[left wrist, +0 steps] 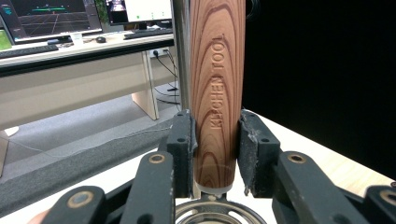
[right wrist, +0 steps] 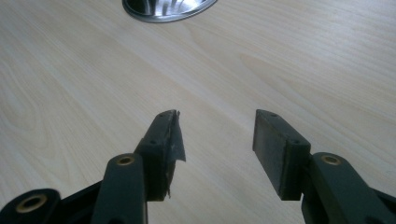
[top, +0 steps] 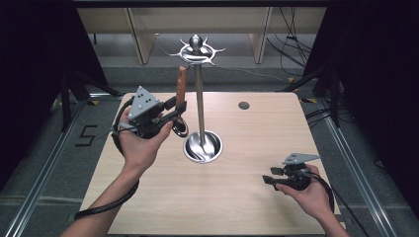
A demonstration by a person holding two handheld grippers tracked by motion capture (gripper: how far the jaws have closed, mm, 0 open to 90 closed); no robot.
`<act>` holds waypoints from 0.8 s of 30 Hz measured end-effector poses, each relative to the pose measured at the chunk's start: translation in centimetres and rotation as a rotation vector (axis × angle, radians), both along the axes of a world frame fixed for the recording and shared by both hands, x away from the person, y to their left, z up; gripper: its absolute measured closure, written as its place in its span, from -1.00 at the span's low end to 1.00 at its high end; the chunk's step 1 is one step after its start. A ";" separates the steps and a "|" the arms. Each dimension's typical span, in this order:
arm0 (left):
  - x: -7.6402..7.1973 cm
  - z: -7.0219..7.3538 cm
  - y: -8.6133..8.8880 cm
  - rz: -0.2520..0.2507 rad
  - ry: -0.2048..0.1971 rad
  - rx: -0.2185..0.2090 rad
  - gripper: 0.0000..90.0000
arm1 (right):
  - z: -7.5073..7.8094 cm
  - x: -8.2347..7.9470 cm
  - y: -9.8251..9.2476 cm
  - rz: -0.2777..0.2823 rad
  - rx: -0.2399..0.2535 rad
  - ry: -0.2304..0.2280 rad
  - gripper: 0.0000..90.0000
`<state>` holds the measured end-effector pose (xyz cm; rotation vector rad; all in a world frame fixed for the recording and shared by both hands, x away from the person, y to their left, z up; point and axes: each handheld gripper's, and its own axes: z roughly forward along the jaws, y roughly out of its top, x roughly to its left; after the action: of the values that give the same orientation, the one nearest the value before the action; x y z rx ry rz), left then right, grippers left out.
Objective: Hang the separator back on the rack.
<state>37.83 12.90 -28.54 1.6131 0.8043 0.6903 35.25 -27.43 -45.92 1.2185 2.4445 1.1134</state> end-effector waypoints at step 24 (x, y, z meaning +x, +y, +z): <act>-0.3 0.7 -1.3 0.063 -0.014 0.007 0.51 | 0.0 0.0 0.0 0.003 -0.002 -0.002 0.13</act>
<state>37.51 11.65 -27.86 1.5932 0.8464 0.7495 35.27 -27.45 -45.94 1.2131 2.4464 1.1125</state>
